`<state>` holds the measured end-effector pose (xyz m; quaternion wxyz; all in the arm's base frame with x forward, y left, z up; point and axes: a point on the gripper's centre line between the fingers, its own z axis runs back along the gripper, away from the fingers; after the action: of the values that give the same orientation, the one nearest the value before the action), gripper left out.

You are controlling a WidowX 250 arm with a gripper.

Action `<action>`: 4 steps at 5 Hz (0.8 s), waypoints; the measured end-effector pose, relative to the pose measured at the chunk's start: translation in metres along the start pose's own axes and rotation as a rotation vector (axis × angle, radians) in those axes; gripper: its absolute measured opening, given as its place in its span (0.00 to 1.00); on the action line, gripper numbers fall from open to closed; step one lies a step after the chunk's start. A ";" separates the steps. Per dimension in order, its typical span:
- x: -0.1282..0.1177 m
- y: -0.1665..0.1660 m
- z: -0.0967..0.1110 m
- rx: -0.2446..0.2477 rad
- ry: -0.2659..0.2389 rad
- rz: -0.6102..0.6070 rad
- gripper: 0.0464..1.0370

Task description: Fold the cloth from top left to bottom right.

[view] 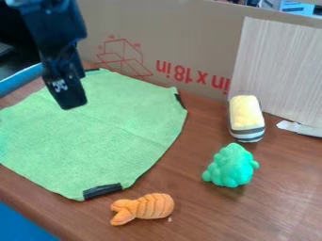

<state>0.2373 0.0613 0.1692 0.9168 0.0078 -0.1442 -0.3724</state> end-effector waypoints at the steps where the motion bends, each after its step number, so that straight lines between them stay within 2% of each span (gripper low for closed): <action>1: -0.012 0.003 -0.026 0.062 0.038 -0.085 0.96; 2: -0.019 0.031 -0.044 0.147 0.068 -0.022 0.96; 3: -0.030 0.084 -0.049 0.182 0.108 0.130 0.96; 4: -0.042 0.108 -0.070 0.220 0.168 0.154 0.96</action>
<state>0.3011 0.1616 0.1043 0.9451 0.1282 -0.1069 -0.2810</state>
